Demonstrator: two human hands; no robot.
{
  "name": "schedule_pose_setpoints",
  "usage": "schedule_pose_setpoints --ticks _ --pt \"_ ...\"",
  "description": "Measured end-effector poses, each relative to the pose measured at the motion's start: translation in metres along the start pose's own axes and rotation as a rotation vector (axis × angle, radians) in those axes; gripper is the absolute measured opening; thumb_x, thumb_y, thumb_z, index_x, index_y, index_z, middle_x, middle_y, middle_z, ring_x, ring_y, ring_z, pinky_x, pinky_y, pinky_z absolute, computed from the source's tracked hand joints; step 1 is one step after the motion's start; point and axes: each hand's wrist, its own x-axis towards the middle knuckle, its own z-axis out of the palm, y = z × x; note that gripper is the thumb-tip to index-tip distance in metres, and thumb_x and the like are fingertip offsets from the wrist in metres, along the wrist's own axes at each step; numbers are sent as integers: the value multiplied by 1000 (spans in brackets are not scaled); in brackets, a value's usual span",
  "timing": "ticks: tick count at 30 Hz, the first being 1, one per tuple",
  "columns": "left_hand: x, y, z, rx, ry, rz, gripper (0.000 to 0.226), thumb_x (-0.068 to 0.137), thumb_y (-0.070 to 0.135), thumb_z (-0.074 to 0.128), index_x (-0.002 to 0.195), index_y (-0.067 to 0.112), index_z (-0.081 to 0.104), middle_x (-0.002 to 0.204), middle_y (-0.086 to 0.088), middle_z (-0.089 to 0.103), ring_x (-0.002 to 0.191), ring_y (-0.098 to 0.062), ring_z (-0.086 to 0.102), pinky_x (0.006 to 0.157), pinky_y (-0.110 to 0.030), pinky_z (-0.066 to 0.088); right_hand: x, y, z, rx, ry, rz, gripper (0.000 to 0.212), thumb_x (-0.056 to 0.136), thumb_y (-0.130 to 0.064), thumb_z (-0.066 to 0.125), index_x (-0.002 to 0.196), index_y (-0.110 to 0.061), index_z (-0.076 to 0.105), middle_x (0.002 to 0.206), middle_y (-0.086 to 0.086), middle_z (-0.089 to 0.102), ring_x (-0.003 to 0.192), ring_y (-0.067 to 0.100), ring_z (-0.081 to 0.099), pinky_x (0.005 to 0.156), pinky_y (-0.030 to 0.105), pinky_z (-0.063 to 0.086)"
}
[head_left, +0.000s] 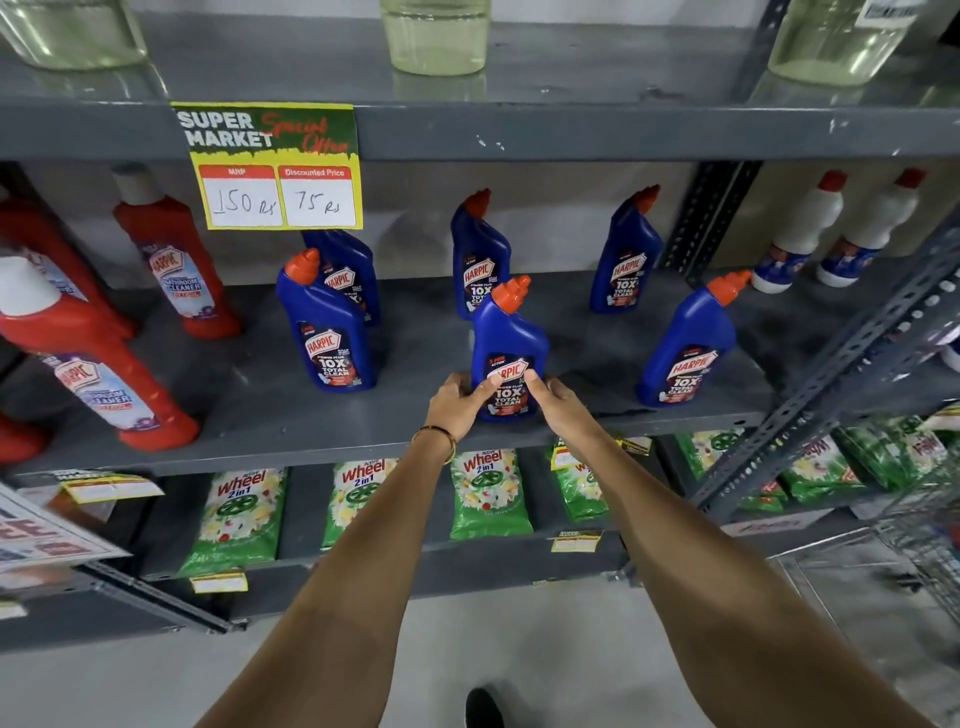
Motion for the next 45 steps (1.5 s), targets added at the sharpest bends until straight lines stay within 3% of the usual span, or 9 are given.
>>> schedule_pose_setpoints --ticks 6,10,14,17,20,25,35,40,45 --pt "1 -2 -4 31 -11 5 56 85 45 56 123 5 50 127 -14 59 113 -27 57 85 -28 45 1 3 -3 -1 15 13 65 91 -53 46 135 -6 45 139 11 52 125 22 51 96 29 41" --pt "1 -12 -21 30 16 -30 73 85 51 54 139 4 37 144 -13 44 130 -29 44 104 -36 37 -1 1 -2 -6 83 50 70 87 -60 46 129 -4 47 143 10 48 130 26 46 99 34 37" --pt "-1 -26 -49 -19 59 -67 78 85 53 52 143 5 29 150 -12 36 137 -28 36 112 -37 29 -7 2 8 40 152 61 62 88 -56 47 120 -3 47 140 13 50 127 27 48 93 33 38" --pt "-3 -39 -73 -25 68 -78 77 84 53 53 141 5 34 148 -12 38 136 -28 38 112 -37 29 -14 5 24 101 240 59 55 89 -54 48 114 -5 46 141 14 50 128 29 48 93 34 37" --pt "-8 -50 -100 -16 64 -78 73 84 53 53 138 5 39 145 -11 43 132 -28 42 110 -37 32 -28 4 47 186 364 65 67 91 -50 49 138 -4 38 142 13 48 129 30 47 101 38 38" --pt "-9 -68 -149 5 39 -86 69 81 56 55 130 8 48 135 -11 54 123 -28 50 108 -42 37 -46 4 102 261 456 73 57 92 -44 49 134 -6 42 135 14 53 120 31 51 89 32 37" --pt "15 -81 -198 -45 112 -82 60 87 49 50 127 5 48 133 -14 54 120 -31 51 89 -32 38 -21 -52 189 122 176 31 65 92 -53 43 140 -9 40 147 9 43 134 27 41 108 37 31" --pt "38 -73 -206 -108 146 -145 72 85 51 53 136 2 38 142 -14 45 128 -30 46 93 -30 38 14 -83 198 127 62 40 71 92 -55 42 148 -13 28 155 5 31 141 24 32 111 35 27" --pt "56 -64 -208 -106 103 -111 83 82 56 54 145 11 25 150 -12 36 135 -28 39 108 -37 35 38 -98 198 159 -37 57 79 85 -63 45 147 -17 28 154 3 33 138 22 37 113 41 34"
